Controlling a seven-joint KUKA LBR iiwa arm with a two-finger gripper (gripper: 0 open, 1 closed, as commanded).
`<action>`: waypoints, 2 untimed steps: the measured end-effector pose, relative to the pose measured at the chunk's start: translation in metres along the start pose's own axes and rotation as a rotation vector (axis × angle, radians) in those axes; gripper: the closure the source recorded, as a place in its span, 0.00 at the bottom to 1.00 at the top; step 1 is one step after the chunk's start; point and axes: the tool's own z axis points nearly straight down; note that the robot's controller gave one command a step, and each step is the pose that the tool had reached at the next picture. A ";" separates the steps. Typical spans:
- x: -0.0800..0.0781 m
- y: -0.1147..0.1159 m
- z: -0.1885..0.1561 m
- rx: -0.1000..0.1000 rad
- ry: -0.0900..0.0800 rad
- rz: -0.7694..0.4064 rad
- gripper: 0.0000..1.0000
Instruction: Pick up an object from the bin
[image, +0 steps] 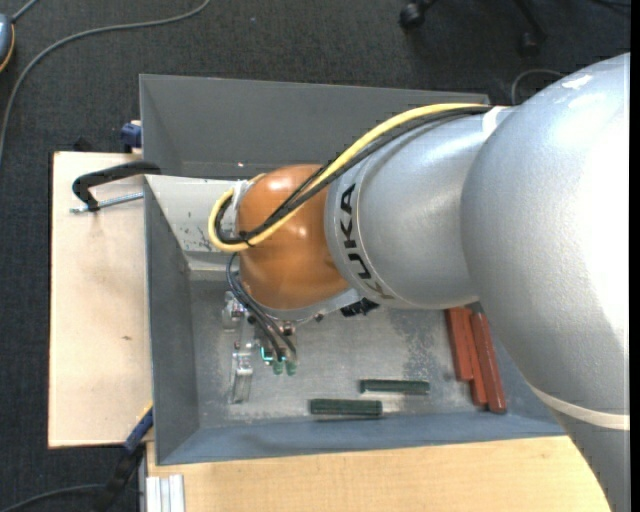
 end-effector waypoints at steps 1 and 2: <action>-0.017 -0.074 0.056 0.005 -0.003 -0.014 0.00; -0.029 -0.151 -0.007 -0.001 -0.013 -0.149 0.00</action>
Offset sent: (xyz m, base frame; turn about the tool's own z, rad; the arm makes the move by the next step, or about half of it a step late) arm 0.0164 -0.0690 -0.0536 -0.0199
